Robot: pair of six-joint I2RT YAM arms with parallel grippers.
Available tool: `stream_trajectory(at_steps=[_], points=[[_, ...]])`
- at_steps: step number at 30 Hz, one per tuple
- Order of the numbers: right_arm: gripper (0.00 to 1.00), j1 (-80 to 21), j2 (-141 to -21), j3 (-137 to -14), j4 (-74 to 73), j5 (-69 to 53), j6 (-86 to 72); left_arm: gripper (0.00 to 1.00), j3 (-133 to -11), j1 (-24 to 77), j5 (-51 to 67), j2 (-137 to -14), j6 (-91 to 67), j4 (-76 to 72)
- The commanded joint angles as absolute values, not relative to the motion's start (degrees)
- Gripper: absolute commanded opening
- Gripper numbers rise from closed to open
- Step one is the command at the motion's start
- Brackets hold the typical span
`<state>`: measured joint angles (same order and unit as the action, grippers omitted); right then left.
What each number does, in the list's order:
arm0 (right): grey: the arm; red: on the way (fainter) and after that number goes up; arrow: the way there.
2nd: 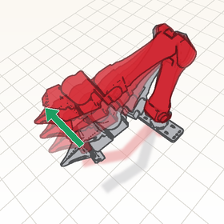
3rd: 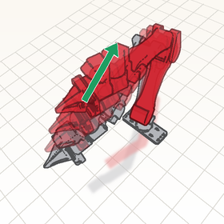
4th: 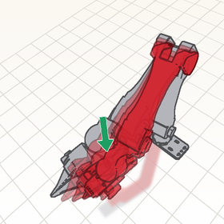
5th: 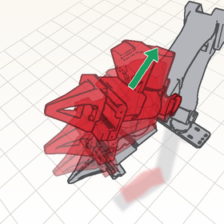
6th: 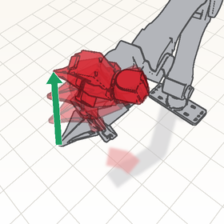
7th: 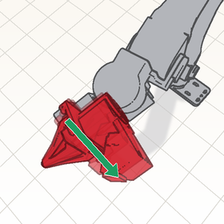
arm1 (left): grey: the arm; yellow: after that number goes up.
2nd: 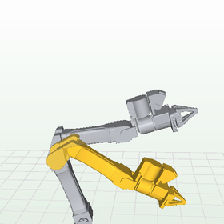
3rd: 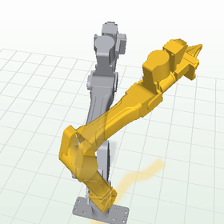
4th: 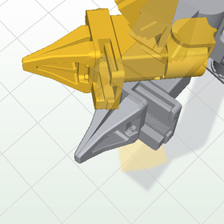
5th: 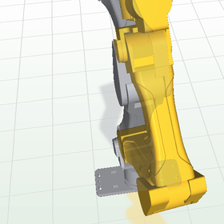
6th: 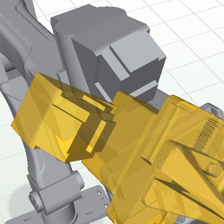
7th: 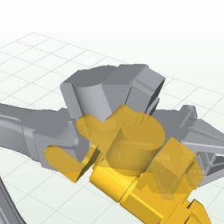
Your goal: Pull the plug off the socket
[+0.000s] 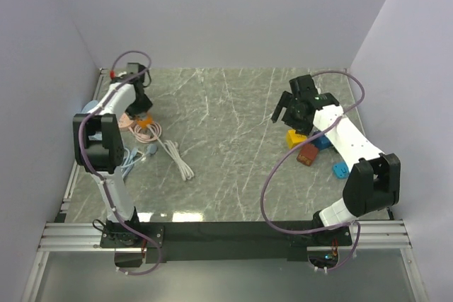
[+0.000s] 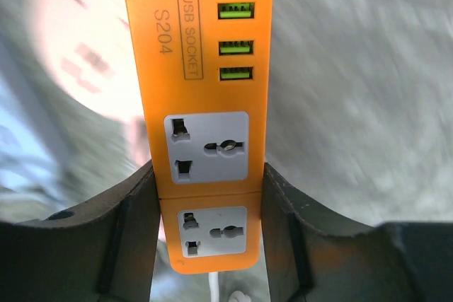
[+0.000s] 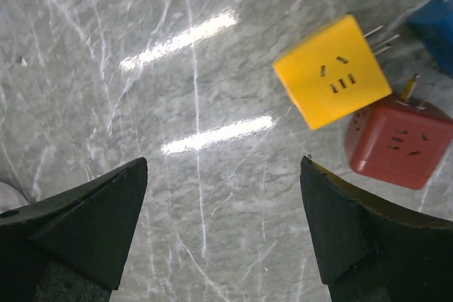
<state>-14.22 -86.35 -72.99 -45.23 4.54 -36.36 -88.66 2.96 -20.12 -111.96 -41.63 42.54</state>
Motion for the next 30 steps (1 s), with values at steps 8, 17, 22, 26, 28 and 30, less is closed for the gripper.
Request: stream_trajectory(at_steps=[8,17,22,26,28,30], points=[[0.94,-19.9,-86.0,-73.7,-43.2,4.7,-36.0,0.02,-94.8,-9.7,-17.1,-115.7,-34.7,40.4],[0.97,-20.9,-85.0,-73.4,-41.8,2.8,-34.6,0.95,-93.4,-10.6,-14.3,-111.5,-37.4,39.3],[1.0,-21.2,-82.0,-72.2,-39.6,-1.0,-32.5,0.99,-88.7,-10.5,-9.8,-100.2,-36.3,38.3],[1.0,-21.2,-77.3,-69.9,-37.0,-3.9,-32.0,1.0,-84.4,-10.3,-4.4,-90.9,-34.3,38.8],[1.0,-21.3,-75.9,-69.3,-36.8,-5.2,-31.3,0.99,-81.1,-10.2,-0.7,-85.0,-32.9,38.4],[1.0,-21.4,-73.7,-68.6,-36.7,-5.5,-30.7,0.99,-78.3,-9.8,5.1,-78.6,-31.6,37.7]])
